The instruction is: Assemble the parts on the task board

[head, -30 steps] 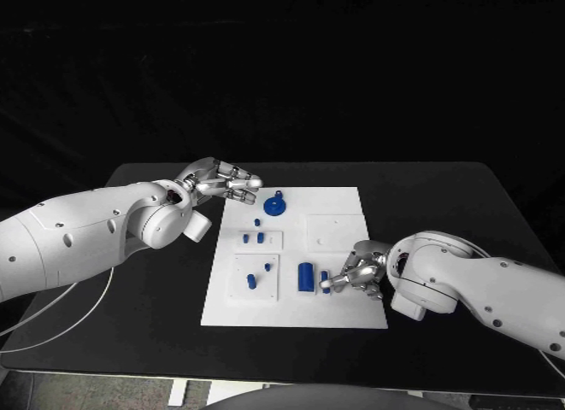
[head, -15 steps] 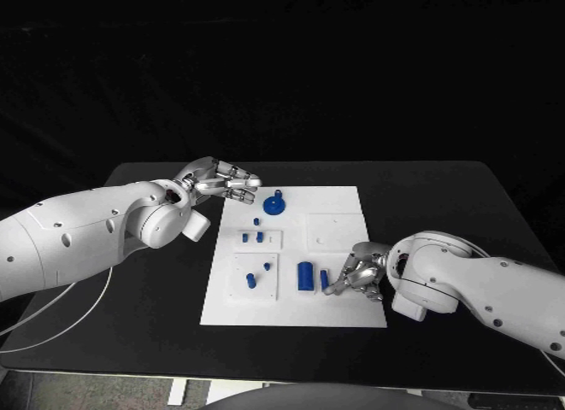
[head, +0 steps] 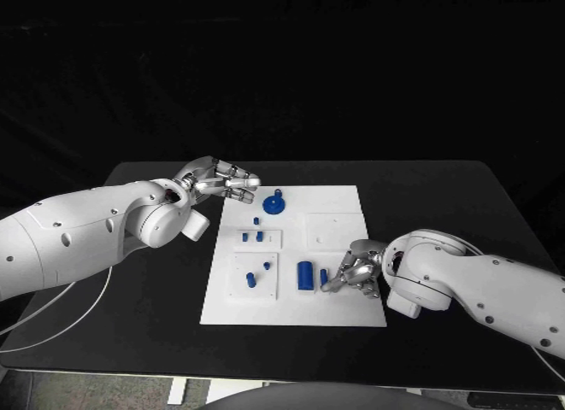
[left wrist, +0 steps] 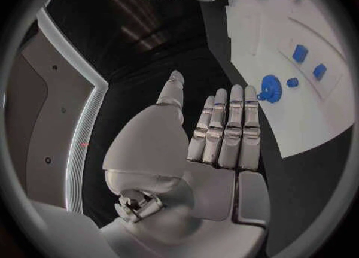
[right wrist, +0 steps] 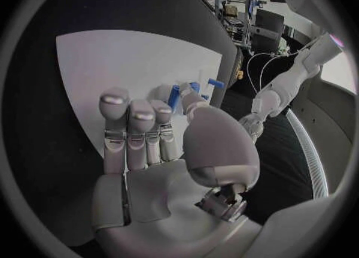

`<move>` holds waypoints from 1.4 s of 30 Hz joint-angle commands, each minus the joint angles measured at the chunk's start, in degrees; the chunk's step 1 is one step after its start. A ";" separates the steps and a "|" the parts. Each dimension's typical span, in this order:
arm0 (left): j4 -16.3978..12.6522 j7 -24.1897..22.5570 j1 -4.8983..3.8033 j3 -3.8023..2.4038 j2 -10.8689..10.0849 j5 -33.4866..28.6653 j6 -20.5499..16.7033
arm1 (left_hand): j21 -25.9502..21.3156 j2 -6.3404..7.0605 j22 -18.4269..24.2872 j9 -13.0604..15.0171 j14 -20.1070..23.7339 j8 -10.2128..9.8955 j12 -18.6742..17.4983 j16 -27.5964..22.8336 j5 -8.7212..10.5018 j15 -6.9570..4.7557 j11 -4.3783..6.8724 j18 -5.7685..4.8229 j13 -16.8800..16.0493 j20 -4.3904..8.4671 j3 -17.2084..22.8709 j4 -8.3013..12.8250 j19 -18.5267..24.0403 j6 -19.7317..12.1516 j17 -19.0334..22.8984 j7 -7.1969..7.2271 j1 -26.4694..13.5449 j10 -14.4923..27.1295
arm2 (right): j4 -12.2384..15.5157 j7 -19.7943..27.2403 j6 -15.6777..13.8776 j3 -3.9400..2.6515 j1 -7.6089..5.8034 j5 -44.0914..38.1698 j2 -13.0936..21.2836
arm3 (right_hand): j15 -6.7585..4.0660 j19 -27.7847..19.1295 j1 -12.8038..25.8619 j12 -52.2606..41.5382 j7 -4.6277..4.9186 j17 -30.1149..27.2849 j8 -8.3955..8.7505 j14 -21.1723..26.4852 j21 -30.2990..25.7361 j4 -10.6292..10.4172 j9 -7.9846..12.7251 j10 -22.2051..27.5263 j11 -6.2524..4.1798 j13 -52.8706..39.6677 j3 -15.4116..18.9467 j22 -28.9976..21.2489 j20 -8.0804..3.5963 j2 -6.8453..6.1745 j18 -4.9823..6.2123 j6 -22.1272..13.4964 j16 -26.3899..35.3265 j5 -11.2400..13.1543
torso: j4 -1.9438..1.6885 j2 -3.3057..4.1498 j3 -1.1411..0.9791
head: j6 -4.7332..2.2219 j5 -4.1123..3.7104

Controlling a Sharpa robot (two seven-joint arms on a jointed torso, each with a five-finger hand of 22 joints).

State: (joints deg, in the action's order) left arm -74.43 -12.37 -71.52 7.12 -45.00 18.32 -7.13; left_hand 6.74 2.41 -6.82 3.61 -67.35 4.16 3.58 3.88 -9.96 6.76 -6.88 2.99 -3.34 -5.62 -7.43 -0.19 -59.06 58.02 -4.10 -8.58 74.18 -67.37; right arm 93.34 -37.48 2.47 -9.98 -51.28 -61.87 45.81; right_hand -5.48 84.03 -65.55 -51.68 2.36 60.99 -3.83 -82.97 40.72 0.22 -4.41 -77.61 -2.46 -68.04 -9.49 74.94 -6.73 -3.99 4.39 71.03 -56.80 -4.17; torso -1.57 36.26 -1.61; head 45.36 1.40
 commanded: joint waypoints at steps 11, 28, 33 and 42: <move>0.02 -0.16 -0.03 0.02 0.14 0.08 0.80 | 0.21 -0.05 0.13 -0.01 0.49 0.05 -0.08 -0.24 0.19 0.00 -0.06 -0.60 -0.08 -0.20 -0.07 -0.14 0.40 -0.36 -0.02 0.17 0.09 0.38 | -1.92 -1.60 -0.44 0.33 0.22 -1.88 -1.11 | 0.03 3.00 0.32 -0.24 -0.18 0.11 0.19 -0.46 0.33 3.93 0.17 -0.37 -0.10 -0.13 -2.90 0.47 0.00 0.94 -0.70 0.46 -0.46 -0.39 | 0.03 0.00 -0.02 | 0.12 0.07; 0.07 -0.15 -0.03 0.08 0.19 0.08 0.80 | 0.21 -0.05 0.13 -0.01 0.49 0.05 -0.08 -0.24 0.19 0.00 -0.06 -0.60 -0.08 -0.20 -0.07 -0.14 0.40 -0.36 -0.02 0.17 0.09 0.38 | -3.51 -1.02 -0.65 0.61 0.29 -1.60 -1.69 | 0.10 2.99 3.11 -0.21 -0.19 0.14 0.18 -0.47 0.43 2.56 0.13 -0.43 -0.07 -0.11 -2.22 0.50 0.04 0.45 -0.69 0.50 -0.55 -1.29 | 0.07 -0.01 -0.05 | 0.00 -0.01; 0.12 -0.41 -0.03 0.08 0.20 -0.15 0.42 | 0.23 -0.19 0.15 -0.01 0.47 0.05 -0.09 -0.24 0.23 -0.01 -0.05 -0.60 -0.08 -0.20 -0.24 -0.05 0.39 -0.34 -0.02 0.18 0.01 0.37 | -3.31 -0.09 -0.77 0.61 0.29 -0.92 -1.27 | 0.09 2.97 2.95 0.01 0.07 -0.15 0.17 -0.38 0.01 -3.98 0.00 -0.29 0.09 0.01 0.74 0.33 0.04 -3.00 -0.52 0.24 -0.18 -1.90 | 0.11 -0.02 -0.11 | -0.40 -0.14; 1.00 -2.33 -0.03 0.09 0.53 -4.39 -2.39 | 0.32 -0.57 0.12 0.01 0.15 0.17 -0.08 -0.22 -0.01 -0.12 0.06 -0.58 -0.08 -0.13 -0.07 0.19 0.23 -0.07 -0.05 0.30 0.29 0.10 | -4.56 5.56 -3.38 -1.57 -0.11 3.26 -0.03 | 0.38 2.82 1.26 1.12 1.43 -1.65 0.13 -0.09 -3.38 -7.03 -0.11 1.30 0.99 0.68 17.86 -1.20 0.38 -0.47 0.23 -5.14 2.31 -8.20 | 0.37 -0.33 0.00 | -3.26 -1.26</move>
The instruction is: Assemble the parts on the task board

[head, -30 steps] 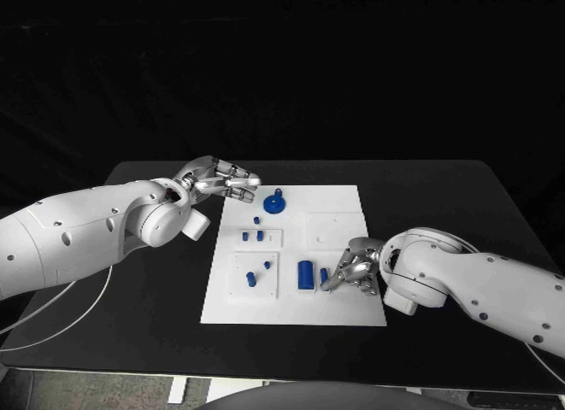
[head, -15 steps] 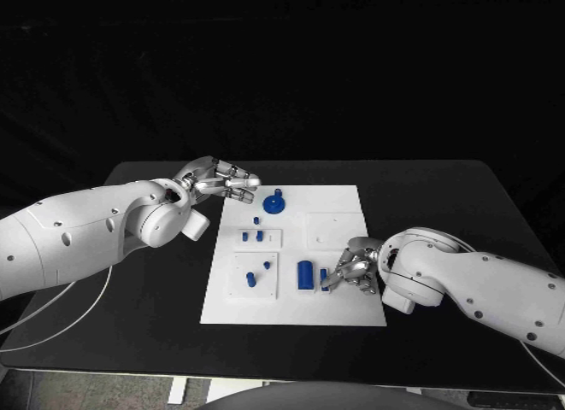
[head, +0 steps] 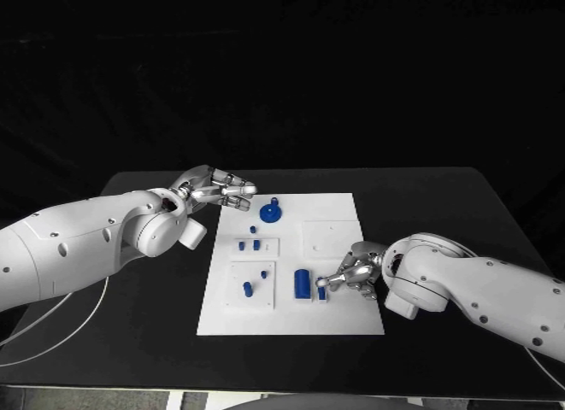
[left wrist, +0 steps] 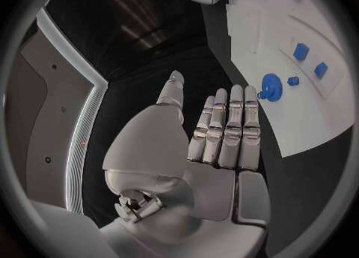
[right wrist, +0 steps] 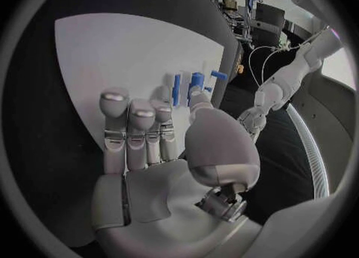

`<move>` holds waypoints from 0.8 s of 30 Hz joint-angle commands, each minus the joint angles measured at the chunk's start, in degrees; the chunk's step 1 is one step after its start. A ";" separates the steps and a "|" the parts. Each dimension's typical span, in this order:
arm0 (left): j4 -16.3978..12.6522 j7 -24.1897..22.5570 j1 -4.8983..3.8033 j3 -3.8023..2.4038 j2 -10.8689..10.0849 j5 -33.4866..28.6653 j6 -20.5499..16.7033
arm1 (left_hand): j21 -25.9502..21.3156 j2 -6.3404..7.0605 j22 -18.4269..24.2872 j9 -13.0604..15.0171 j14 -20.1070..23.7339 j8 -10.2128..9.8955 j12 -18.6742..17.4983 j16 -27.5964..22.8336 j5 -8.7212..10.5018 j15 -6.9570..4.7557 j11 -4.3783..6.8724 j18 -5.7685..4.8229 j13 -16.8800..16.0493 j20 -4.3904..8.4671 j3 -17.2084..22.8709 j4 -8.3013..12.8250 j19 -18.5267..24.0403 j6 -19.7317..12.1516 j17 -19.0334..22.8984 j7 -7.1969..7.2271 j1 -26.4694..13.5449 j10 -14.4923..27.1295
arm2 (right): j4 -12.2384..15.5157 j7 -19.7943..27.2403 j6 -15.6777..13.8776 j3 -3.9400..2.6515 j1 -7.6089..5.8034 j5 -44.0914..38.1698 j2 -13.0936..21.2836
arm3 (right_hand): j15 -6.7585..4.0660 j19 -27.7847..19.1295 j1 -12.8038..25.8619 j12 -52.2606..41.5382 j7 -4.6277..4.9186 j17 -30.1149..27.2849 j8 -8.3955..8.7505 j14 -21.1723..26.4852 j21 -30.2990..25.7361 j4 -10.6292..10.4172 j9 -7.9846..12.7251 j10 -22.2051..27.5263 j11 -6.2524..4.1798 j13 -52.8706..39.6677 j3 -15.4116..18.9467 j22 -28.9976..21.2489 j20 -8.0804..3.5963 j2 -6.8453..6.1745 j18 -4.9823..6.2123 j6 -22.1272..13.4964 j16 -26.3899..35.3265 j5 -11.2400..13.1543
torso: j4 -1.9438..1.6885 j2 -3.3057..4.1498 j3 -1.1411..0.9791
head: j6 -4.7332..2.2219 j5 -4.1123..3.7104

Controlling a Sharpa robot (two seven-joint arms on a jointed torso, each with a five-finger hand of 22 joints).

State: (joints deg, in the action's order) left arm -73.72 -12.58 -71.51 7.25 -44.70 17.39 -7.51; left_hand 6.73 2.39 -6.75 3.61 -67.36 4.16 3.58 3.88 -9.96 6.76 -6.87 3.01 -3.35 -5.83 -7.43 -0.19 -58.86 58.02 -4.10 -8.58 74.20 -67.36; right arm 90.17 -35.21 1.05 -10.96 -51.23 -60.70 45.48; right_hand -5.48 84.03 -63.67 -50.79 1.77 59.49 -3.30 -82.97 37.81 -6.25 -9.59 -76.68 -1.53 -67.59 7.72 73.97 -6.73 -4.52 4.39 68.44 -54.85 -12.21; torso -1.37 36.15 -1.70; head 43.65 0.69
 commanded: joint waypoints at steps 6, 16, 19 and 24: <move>2.00 -4.38 -0.05 -0.05 0.52 -9.22 -4.99 | 0.42 -1.24 0.03 -0.01 -0.26 0.33 -0.10 -0.24 -0.37 -0.22 0.00 -0.63 -0.06 0.21 0.00 0.97 -0.15 0.77 -0.03 0.52 0.51 0.56 | -8.35 15.21 -5.34 -2.92 -3.02 9.09 -0.55 | 0.49 2.74 -1.99 0.64 2.21 -0.74 -0.37 0.01 -1.74 1.52 4.92 0.68 0.16 0.80 1.64 -0.79 0.49 2.56 0.38 -2.65 1.47 -1.73 | 0.93 -1.21 0.37 | -4.11 -0.74; 6.97 -6.62 -0.15 -0.18 2.32 -16.40 -7.02 | 0.21 -2.40 0.20 -0.02 1.42 0.10 -0.15 -0.33 -0.95 0.38 -0.67 -0.28 0.01 -0.31 0.20 2.48 0.25 1.14 0.22 0.77 0.98 3.46 | -25.14 34.71 -10.42 -4.26 -7.77 21.83 -6.55 | 2.66 -1.65 -6.26 21.52 3.48 -16.08 -0.33 6.27 -29.59 9.34 5.63 6.12 1.45 24.66 1.49 -19.30 2.70 7.14 0.94 -4.73 18.81 -3.28 | 2.01 -2.93 0.85 | -7.80 -1.04; 9.35 -7.12 -0.18 -0.23 3.67 -18.00 -6.92 | -0.63 -2.40 0.66 -0.03 4.17 -0.19 -0.20 -0.38 -0.94 0.98 -0.75 -0.09 0.04 -1.07 0.32 2.64 1.45 0.35 0.46 1.26 0.80 5.79 | -30.30 39.56 -11.18 -4.78 -8.34 26.87 -9.14 | 6.08 -11.62 -8.64 34.73 5.11 -24.35 -0.18 13.97 -34.14 11.29 5.99 10.13 4.40 39.44 -1.45 -29.14 6.01 9.04 0.01 -7.66 30.99 -2.07 | 2.05 -3.43 0.82 | -8.47 -0.95; 12.31 -7.83 -0.21 -0.29 5.61 -19.98 -7.00 | -2.11 -2.13 1.62 -0.10 7.59 -0.55 -0.28 -0.43 -0.96 1.33 -0.48 0.18 0.05 -2.13 0.77 2.57 3.06 -1.92 0.61 2.04 0.52 8.39 | -36.70 45.85 -9.97 -5.31 -8.70 34.38 -12.38 | 12.46 -28.38 -7.25 46.59 5.05 -55.20 -0.23 20.61 -34.36 13.48 6.14 16.45 8.83 64.28 -7.21 -60.64 16.60 9.00 3.83 -14.52 51.38 -1.94 | 2.02 -3.92 0.62 | -9.39 -0.73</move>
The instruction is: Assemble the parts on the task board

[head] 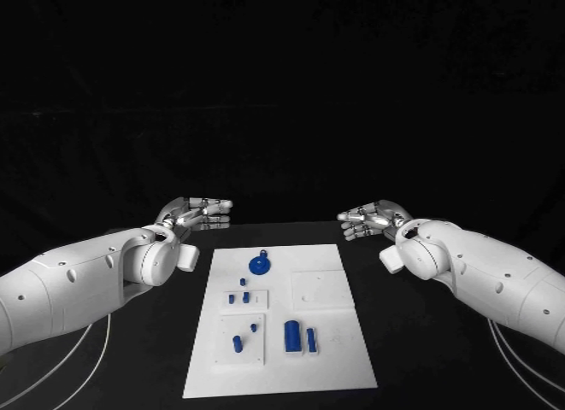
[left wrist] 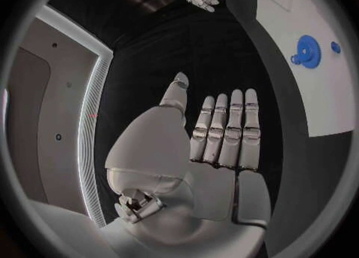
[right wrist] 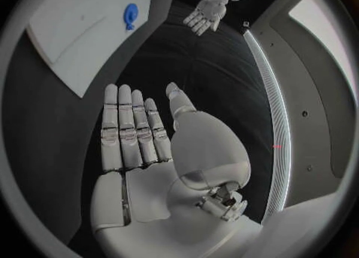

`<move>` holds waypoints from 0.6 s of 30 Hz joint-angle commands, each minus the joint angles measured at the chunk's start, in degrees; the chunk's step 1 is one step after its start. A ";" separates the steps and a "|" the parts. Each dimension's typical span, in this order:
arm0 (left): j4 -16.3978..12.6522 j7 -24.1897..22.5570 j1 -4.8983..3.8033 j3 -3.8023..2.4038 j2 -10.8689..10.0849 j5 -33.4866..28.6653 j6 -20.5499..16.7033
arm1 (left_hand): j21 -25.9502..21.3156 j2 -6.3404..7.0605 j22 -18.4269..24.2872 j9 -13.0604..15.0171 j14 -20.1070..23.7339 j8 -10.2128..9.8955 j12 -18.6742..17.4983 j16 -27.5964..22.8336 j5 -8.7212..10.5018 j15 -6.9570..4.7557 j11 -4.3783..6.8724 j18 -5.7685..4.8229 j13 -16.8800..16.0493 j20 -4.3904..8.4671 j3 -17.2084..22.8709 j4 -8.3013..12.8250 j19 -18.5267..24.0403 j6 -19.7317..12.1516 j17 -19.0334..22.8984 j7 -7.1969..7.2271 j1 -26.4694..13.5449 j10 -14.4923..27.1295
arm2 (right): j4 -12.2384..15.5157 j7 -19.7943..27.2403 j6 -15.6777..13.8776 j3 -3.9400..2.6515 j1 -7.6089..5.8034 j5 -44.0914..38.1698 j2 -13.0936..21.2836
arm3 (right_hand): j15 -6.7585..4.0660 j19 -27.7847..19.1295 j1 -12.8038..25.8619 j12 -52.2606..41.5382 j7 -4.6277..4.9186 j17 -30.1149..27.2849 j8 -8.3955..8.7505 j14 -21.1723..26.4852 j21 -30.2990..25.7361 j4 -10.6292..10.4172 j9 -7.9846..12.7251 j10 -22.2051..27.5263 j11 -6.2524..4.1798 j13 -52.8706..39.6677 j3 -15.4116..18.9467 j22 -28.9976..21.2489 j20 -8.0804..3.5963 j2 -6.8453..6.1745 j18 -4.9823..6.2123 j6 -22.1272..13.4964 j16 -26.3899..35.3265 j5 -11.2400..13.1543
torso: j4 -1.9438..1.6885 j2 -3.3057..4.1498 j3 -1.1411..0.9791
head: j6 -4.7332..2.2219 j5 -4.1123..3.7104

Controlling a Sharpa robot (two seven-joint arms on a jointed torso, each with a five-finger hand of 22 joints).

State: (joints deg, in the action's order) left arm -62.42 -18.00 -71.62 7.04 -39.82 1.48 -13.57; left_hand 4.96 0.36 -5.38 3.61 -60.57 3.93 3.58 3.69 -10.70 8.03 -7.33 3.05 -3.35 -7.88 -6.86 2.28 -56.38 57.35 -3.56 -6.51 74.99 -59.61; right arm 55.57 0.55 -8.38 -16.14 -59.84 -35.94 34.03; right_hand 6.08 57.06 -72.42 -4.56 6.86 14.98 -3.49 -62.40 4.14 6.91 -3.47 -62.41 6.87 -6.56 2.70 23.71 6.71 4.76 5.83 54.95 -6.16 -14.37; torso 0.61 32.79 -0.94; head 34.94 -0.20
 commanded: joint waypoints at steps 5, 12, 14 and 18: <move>2.82 -2.86 -0.11 -0.12 1.93 -5.29 -1.11 | -0.75 -0.29 1.06 -0.26 3.29 -0.60 -0.28 -0.27 -0.31 0.14 0.59 0.90 0.05 -1.30 0.47 0.06 2.28 -3.81 0.13 0.66 -0.36 2.40 | -4.56 12.81 0.97 -0.33 -0.17 12.61 -2.20 | 0.69 -4.29 2.45 1.24 -1.23 -11.56 0.24 2.56 -0.06 0.63 0.22 3.77 0.23 3.29 -4.41 -20.00 9.09 -0.95 8.48 -4.15 2.70 0.28 | -0.02 -0.64 -0.43 | -0.82 0.57; 0.31 -1.58 0.76 -0.52 1.15 -2.19 -2.44 | -4.96 -0.36 5.38 -3.61 60.57 -3.93 -3.58 -3.69 10.70 -8.03 7.33 -3.05 3.35 7.88 6.86 -2.28 56.38 -57.35 3.56 6.51 -31.30 59.61 | -1.98 7.59 -2.03 0.61 -0.14 8.13 -1.23 | -6.08 -57.06 31.50 4.56 -6.86 -14.98 3.49 62.40 -4.14 -6.91 3.47 62.41 -6.87 6.56 -2.70 -23.71 -6.71 -4.76 -5.83 -54.95 6.16 14.37 | -0.47 -1.34 0.68 | -0.60 0.24; -1.26 -2.16 1.36 -0.88 0.81 -2.15 -4.02 | -4.96 -0.36 5.38 -3.61 60.57 -3.93 -3.58 -3.69 10.70 -8.03 7.33 -3.05 3.35 7.88 6.86 -2.28 56.38 -57.35 3.56 6.51 -74.99 59.61 | -0.36 8.56 -3.53 1.30 -0.15 9.37 -0.70 | -6.08 -57.06 72.42 4.56 -6.86 -14.98 3.49 62.40 -4.14 -6.91 3.47 62.41 -6.87 6.56 -2.70 -23.71 -6.71 -4.76 -5.83 -54.95 6.16 14.37 | -0.59 -1.58 0.92 | -0.57 0.21; -6.57 -4.11 3.40 -2.13 -0.34 -2.02 -9.38 | -4.96 -0.36 5.38 -3.61 60.57 -3.93 -3.58 -3.69 10.70 -8.03 7.33 -3.05 3.35 7.88 6.86 -2.28 56.38 -57.35 3.56 6.51 -74.99 59.61 | 4.96 11.72 -8.46 3.58 -0.18 13.44 1.04 | -6.08 -57.06 72.42 4.56 -6.86 -14.98 3.49 62.40 -4.14 -6.91 3.47 62.41 -6.87 6.56 -2.70 -23.71 -6.71 -4.76 -5.83 -54.95 6.16 14.37 | -0.61 -1.61 0.94 | -0.56 0.20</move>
State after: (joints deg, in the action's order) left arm -67.70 -19.43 -68.58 4.99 -40.06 -0.84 -17.57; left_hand 0.81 -0.03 -0.63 0.48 -9.26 0.75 0.70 0.65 -1.58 1.17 -0.97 1.21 -0.47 -1.32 -1.17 0.22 -7.79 7.71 -0.48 -0.84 27.39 -9.25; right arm 59.36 8.49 -11.98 -12.68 -60.12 -26.53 34.79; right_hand 1.01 7.61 -21.50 -0.64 0.84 0.53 -0.65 -11.57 0.78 1.17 -0.48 -10.67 1.03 -0.48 -0.18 0.54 2.29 0.56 2.90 7.32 -0.72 -2.03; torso 0.10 31.38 -0.20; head 34.37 0.01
